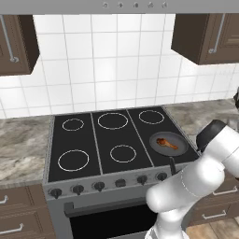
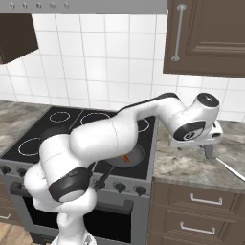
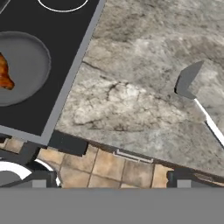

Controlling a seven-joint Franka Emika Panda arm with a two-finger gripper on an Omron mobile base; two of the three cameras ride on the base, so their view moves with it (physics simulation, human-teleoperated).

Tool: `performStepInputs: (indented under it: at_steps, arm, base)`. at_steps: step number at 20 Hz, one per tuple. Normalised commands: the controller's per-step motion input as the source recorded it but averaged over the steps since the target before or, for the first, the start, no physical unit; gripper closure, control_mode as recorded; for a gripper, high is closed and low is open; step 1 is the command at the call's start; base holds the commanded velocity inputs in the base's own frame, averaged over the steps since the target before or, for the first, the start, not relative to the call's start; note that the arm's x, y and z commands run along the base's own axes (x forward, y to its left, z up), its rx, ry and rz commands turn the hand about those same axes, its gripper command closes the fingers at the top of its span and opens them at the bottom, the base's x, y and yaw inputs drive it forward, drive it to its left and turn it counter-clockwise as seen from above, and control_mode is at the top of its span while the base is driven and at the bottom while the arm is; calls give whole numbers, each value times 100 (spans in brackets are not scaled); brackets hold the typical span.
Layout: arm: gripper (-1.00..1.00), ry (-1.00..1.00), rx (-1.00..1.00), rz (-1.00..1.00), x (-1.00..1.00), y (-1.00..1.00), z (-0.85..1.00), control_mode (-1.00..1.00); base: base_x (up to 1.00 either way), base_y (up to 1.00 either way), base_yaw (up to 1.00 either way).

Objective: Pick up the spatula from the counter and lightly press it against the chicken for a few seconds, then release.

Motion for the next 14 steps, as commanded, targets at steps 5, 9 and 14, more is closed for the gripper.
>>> performStepInputs:
  at_steps: [5, 9, 14]
  arm:
    - [-100, -11, 10, 14, 1, -38, 0, -100]
    - [-100, 5, 0, 13, 12, -29, 0, -100]
    - [-100, 14, -2, 15, 20, -39, -1, -100]
  base:
    - [0, 0, 0]
    - [0, 0, 0]
    - [0, 0, 0]
